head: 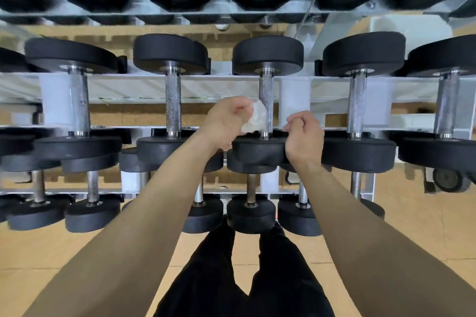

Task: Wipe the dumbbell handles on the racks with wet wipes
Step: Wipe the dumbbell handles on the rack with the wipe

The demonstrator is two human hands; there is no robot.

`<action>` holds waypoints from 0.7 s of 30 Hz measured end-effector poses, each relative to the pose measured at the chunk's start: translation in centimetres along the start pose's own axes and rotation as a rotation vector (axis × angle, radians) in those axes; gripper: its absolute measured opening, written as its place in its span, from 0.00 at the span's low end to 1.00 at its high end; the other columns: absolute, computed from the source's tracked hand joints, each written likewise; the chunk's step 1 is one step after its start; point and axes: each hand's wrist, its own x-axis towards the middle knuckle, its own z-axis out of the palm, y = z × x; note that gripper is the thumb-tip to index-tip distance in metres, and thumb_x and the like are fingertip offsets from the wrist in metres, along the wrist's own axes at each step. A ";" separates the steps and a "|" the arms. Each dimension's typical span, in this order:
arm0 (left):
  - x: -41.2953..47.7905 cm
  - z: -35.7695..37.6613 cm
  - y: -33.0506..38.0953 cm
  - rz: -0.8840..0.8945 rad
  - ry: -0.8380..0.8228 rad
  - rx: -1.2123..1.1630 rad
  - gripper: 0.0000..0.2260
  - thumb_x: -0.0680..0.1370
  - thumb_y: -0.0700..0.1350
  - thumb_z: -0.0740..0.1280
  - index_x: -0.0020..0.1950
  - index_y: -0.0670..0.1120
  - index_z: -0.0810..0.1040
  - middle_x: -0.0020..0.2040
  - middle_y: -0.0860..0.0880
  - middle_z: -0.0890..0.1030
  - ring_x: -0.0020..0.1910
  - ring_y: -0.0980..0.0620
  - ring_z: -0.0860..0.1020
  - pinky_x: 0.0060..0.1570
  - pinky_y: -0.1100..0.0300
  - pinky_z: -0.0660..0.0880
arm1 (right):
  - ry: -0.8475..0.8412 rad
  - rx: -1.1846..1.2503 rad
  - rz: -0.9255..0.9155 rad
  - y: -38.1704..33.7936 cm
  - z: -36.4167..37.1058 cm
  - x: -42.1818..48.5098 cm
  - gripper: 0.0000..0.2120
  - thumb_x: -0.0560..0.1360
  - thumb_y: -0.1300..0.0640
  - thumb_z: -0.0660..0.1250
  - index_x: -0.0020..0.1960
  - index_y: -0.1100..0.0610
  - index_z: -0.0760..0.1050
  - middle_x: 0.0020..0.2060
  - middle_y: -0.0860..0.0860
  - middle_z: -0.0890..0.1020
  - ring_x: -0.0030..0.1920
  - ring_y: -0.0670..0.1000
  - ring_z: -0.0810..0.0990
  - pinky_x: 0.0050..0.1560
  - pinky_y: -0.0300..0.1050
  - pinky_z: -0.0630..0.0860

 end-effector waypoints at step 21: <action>-9.0 3.9 5.1 0.071 0.203 -0.485 0.06 0.84 0.39 0.62 0.49 0.48 0.76 0.47 0.45 0.82 0.43 0.50 0.82 0.44 0.58 0.81 | -0.679 0.241 -0.038 -9.6 -11.1 -3.0 0.13 0.81 0.45 0.65 0.53 0.53 0.81 0.44 0.44 0.85 0.44 0.44 0.83 0.43 0.40 0.79</action>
